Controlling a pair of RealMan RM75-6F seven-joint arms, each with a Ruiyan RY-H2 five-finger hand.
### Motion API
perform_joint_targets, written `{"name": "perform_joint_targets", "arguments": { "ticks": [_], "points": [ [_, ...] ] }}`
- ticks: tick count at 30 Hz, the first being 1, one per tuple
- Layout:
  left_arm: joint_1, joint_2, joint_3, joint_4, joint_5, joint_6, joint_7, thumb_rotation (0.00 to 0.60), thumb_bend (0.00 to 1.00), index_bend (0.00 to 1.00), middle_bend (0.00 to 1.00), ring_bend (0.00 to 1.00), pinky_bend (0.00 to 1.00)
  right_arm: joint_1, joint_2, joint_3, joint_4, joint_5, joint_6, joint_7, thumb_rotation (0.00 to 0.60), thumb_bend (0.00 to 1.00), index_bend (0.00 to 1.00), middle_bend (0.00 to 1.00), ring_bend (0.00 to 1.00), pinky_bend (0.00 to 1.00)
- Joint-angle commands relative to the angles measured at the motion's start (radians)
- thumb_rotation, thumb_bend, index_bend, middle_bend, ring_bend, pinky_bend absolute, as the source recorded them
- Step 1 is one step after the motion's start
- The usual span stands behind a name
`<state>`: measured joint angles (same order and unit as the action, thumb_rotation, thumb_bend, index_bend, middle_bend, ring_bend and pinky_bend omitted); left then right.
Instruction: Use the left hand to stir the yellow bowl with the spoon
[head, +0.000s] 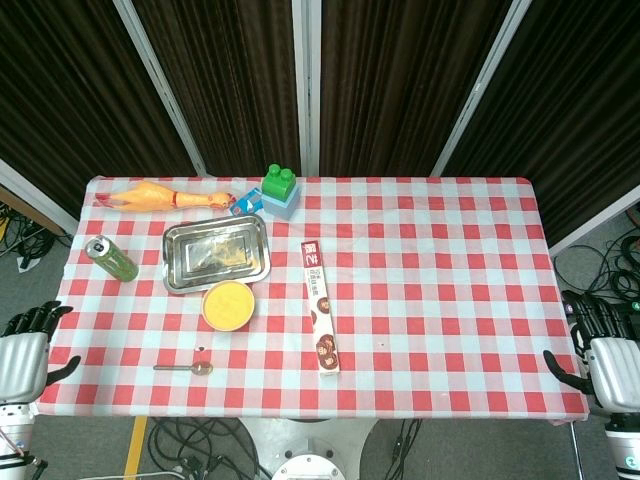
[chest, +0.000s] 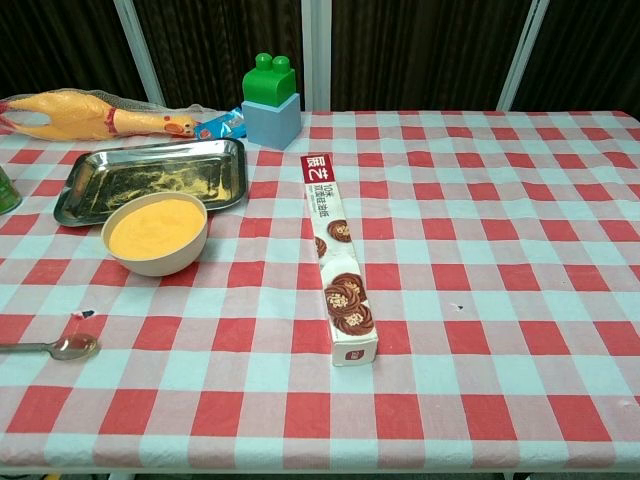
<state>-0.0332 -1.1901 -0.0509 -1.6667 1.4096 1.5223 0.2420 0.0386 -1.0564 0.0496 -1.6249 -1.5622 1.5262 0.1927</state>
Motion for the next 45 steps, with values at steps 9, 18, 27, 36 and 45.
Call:
{"name": "perform_joint_targets", "arguments": {
  "ticks": [9,18,27,36,45],
  "points": [
    [0.009,0.002,0.004,-0.001,0.002,0.008,-0.005,0.600,0.18,0.31,0.29,0.23,0.24,-0.002,0.001,-0.002,0.008,0.000,0.005,0.012,0.600,0.24,0.00,0.09,0.00,0.00],
    [-0.010,-0.003,-0.018,-0.008,-0.013,-0.004,0.026,0.600,0.18,0.31,0.29,0.23,0.24,0.014,-0.002,0.007,0.023,0.020,-0.023,0.024,0.600,0.24,0.00,0.09,0.00,0.00],
    [-0.061,-0.010,-0.025,0.011,-0.026,-0.089,0.013,0.600,0.18,0.33,0.32,0.24,0.26,0.030,-0.002,0.018,0.030,0.035,-0.043,0.022,0.600,0.24,0.00,0.09,0.00,0.00],
    [-0.182,-0.056,-0.004,0.083,-0.010,-0.311,-0.077,0.600,0.19,0.51,0.69,0.65,0.83,0.042,0.003,0.023,0.023,0.039,-0.057,0.013,0.600,0.24,0.00,0.10,0.00,0.00],
    [-0.255,-0.144,0.026,0.129,-0.038,-0.460,-0.099,0.600,0.22,0.54,0.83,0.86,1.00,0.045,0.003,0.021,0.021,0.045,-0.062,0.011,0.600,0.24,0.00,0.10,0.00,0.00]
  ]
}}
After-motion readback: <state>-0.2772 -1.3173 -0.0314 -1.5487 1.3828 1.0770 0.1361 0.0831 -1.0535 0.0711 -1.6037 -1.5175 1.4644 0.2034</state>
